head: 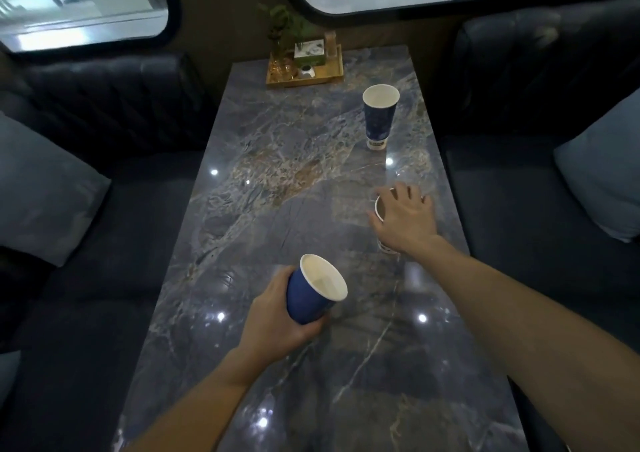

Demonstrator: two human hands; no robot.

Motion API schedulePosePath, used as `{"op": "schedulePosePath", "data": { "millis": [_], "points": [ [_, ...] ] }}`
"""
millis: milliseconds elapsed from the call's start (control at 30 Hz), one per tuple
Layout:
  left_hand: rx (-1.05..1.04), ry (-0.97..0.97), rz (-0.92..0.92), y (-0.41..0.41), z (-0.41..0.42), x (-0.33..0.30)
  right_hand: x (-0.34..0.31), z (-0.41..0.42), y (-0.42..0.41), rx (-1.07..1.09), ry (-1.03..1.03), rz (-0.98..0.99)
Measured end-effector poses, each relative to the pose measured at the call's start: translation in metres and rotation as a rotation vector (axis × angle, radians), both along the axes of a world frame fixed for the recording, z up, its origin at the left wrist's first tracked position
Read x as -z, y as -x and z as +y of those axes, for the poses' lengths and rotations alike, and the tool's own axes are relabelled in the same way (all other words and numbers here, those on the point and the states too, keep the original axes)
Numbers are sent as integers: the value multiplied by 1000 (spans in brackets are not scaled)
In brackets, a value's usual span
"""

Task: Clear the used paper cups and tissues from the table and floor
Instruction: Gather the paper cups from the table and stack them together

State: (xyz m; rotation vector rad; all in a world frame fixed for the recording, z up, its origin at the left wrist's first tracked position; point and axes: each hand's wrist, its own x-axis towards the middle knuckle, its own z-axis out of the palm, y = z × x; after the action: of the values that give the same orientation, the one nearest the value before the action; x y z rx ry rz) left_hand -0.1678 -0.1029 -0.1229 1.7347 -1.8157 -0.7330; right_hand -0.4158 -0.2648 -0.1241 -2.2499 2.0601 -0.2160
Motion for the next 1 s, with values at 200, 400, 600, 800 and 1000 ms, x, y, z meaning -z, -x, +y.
{"op": "schedulePosePath", "data": {
  "millis": [200,400,600,800,1000],
  "points": [
    [-19,-8,-42,-4,9,-4,-1,8,1,28,28,-55],
    [-48,-4,-64,-6,18,-4,-2,24,19,148,51,-306],
    [-51,-34,-105,-5,25,-6,-10,49,42,320,82,-951],
    [-31,-51,-162,-5,26,-10,-17,78,49,254,4,-1315],
    [4,-38,-195,-3,27,-14,-23,95,44,213,-135,-1437]
  ]
}}
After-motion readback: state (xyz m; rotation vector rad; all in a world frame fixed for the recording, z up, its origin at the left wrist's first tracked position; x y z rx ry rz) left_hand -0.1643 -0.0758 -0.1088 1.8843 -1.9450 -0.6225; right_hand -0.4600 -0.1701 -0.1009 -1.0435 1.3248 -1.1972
